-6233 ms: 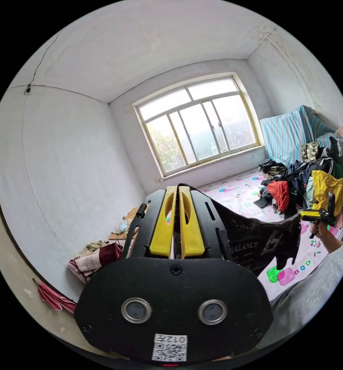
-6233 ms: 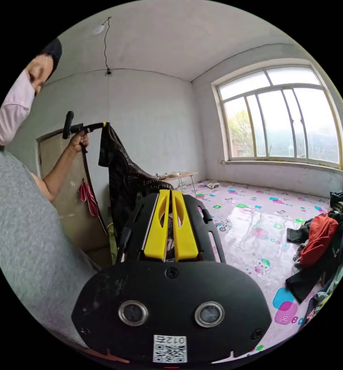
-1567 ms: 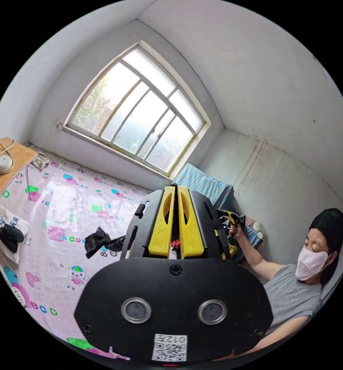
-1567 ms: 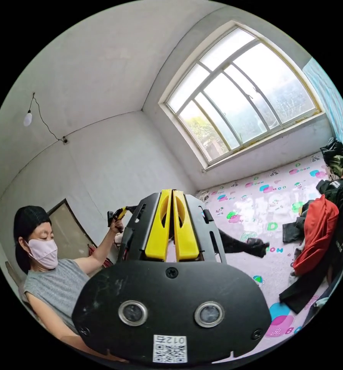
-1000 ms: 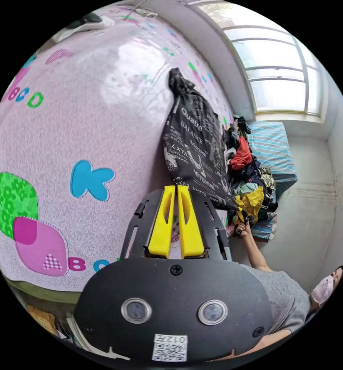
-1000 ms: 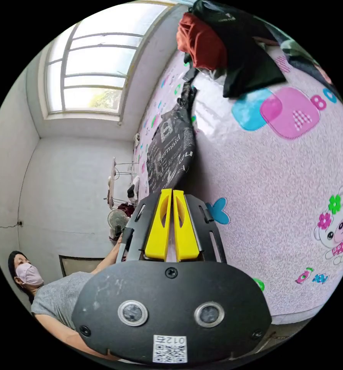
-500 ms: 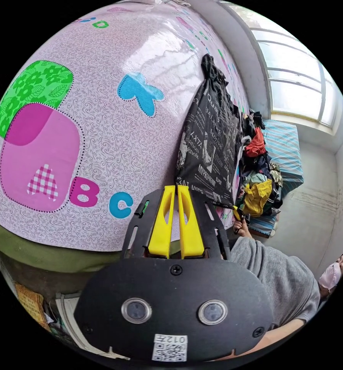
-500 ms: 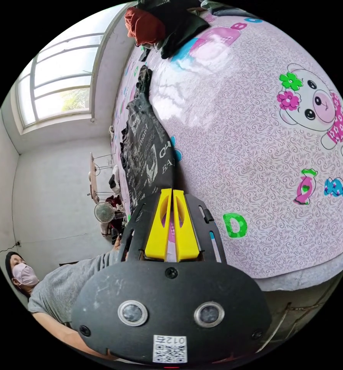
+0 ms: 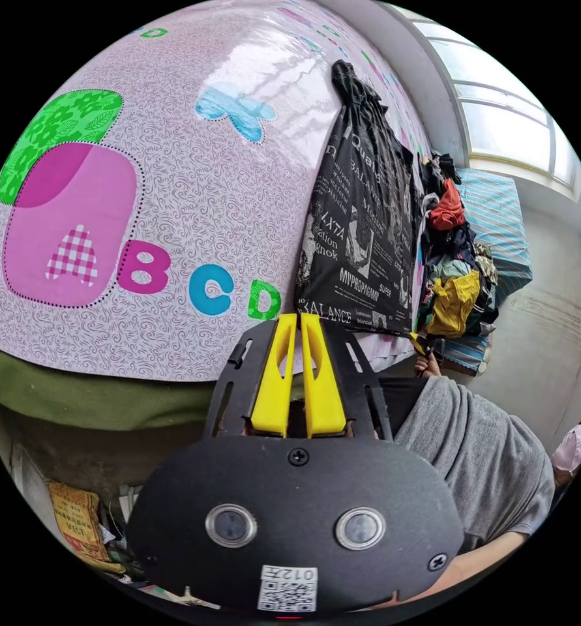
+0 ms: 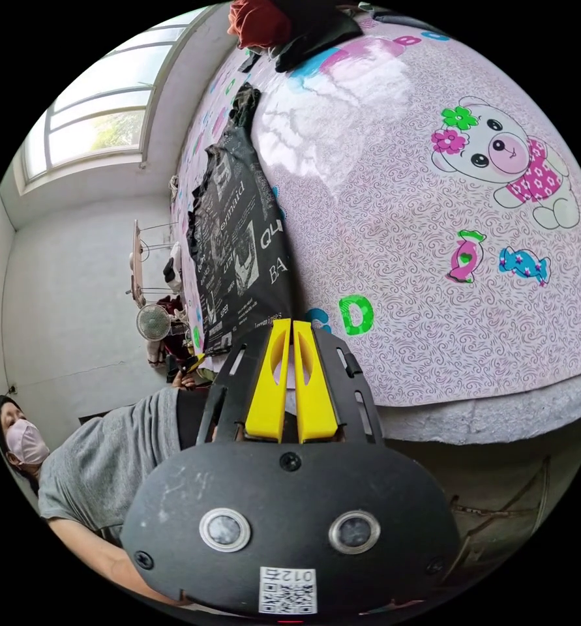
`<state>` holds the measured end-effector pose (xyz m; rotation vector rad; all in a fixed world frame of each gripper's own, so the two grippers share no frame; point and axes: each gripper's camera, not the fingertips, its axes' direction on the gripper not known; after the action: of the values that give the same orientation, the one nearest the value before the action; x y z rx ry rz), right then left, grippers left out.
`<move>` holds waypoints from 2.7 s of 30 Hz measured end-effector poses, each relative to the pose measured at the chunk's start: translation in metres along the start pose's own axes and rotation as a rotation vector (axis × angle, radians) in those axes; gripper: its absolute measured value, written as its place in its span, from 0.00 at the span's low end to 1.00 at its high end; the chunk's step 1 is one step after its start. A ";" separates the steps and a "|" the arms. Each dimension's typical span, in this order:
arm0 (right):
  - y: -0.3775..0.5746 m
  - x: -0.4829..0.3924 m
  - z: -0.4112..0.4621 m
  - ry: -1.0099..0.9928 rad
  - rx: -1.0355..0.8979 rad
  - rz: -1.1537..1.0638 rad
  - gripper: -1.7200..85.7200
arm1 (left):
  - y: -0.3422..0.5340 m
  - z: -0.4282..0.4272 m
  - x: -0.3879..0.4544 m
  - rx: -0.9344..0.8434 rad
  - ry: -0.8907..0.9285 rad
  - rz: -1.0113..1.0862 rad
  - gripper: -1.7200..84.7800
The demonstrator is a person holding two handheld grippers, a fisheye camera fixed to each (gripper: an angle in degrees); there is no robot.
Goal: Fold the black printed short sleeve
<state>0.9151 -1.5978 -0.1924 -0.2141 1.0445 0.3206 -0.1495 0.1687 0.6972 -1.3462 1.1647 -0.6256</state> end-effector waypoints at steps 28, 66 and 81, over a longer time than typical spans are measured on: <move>-0.117 0.170 -0.275 0.390 -0.044 -0.052 0.07 | -0.001 -0.064 0.030 0.173 -0.098 -0.094 0.04; -0.610 0.353 -0.095 0.202 -0.197 -0.688 0.03 | -0.268 -0.118 0.158 0.331 -0.062 -0.027 0.06; -0.783 0.443 0.186 0.535 -0.308 -1.025 0.09 | -0.312 -0.122 0.185 0.274 -0.165 0.171 0.07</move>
<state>1.5519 -2.1981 -0.4714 -1.1077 1.2618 -0.5433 -0.1109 -0.1050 0.9612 -1.0336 1.0076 -0.5185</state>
